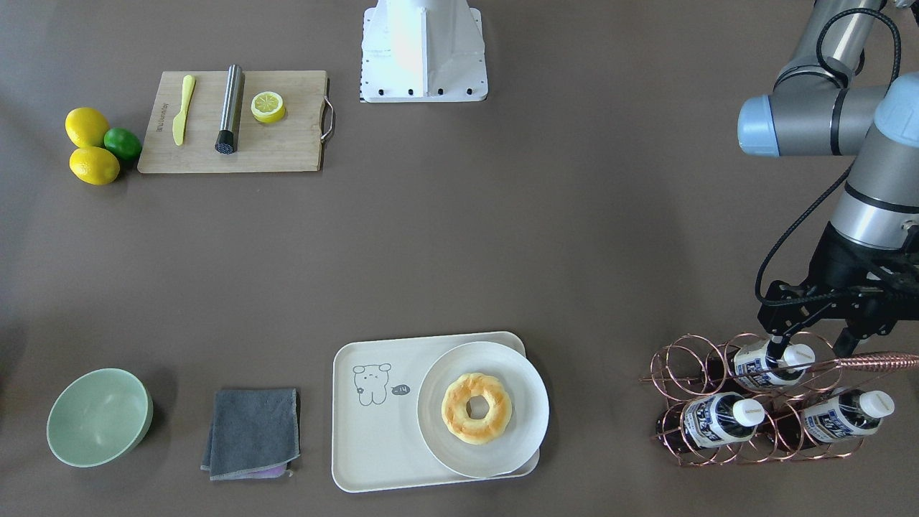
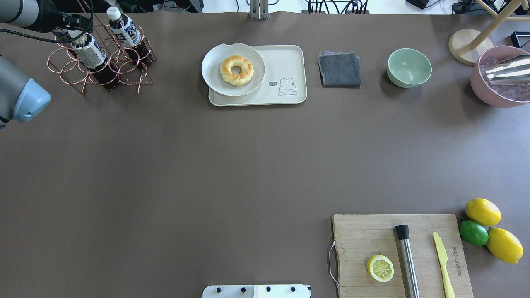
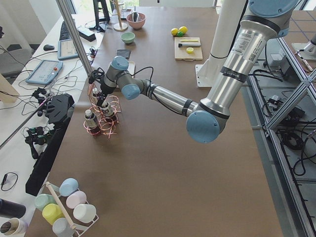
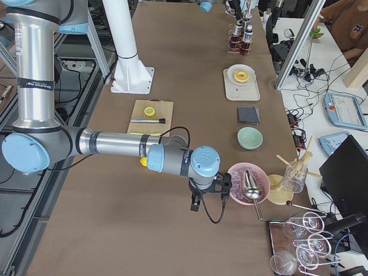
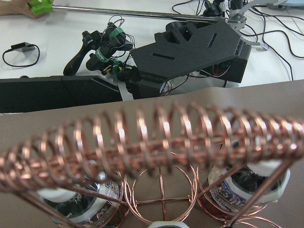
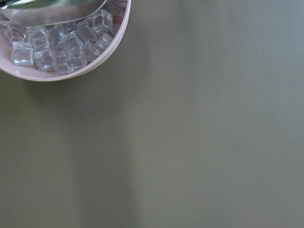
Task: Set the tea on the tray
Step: 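Close the left gripper on the nearest tea bottle's cap in the rack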
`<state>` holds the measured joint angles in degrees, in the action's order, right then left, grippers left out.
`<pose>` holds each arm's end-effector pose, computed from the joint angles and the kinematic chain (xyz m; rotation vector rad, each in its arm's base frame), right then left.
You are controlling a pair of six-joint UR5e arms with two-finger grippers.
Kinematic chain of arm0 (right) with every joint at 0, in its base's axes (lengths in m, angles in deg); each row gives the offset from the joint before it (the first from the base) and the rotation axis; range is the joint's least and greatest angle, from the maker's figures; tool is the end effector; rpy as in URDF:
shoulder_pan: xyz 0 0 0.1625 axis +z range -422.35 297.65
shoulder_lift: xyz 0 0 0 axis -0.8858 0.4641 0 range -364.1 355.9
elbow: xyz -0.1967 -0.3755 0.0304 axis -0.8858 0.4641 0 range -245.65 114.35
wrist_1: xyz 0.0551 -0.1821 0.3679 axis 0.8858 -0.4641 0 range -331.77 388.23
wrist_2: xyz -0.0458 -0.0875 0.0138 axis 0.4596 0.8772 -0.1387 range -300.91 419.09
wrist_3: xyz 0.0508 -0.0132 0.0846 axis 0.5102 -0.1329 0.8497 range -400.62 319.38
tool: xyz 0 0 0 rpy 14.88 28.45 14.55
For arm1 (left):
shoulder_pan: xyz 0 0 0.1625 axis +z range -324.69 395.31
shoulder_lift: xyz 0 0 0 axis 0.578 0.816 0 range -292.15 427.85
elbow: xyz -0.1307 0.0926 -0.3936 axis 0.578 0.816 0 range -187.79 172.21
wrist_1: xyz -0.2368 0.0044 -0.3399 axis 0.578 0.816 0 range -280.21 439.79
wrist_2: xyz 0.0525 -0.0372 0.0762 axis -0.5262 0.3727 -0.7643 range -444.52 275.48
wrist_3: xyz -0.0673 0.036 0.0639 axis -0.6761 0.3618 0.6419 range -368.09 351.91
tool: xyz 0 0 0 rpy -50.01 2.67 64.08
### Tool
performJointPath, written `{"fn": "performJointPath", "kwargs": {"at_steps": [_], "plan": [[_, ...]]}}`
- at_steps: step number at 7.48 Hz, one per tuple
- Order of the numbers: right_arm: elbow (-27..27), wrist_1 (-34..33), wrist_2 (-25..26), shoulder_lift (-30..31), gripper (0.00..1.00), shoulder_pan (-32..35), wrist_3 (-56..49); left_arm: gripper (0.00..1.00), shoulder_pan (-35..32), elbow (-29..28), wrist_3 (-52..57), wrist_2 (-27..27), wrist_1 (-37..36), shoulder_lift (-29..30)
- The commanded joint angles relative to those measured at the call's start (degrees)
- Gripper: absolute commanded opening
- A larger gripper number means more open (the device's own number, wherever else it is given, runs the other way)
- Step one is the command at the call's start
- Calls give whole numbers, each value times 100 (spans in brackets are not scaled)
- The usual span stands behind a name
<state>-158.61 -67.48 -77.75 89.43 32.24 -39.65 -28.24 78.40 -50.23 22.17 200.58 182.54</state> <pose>0.0972 -0.4513 0.6691 -0.0776 -0.8203 0.1361 0.2094 -0.6560 0.3897 0.5869 0.7285 -0.1223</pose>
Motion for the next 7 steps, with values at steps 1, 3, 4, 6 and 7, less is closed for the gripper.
{"fn": "performJointPath", "kwargs": {"at_steps": [1, 3, 4, 6, 7], "plan": [[32, 0, 0, -27, 100, 7, 0, 77, 1, 3, 4, 10, 40, 10], [41, 0, 0, -27, 100, 7, -9, 77, 9, 47, 12, 114, 49, -34], [41, 0, 0, -18, 100, 7, -9, 77, 18, 56, 12, 141, 58, -52], [59, 0, 0, -18, 100, 7, -9, 77, 9, 99, 21, 220, 67, -104], [50, 0, 0, -18, 100, 7, -18, 76, 9, 170, 13, 342, 67, -183]]}}
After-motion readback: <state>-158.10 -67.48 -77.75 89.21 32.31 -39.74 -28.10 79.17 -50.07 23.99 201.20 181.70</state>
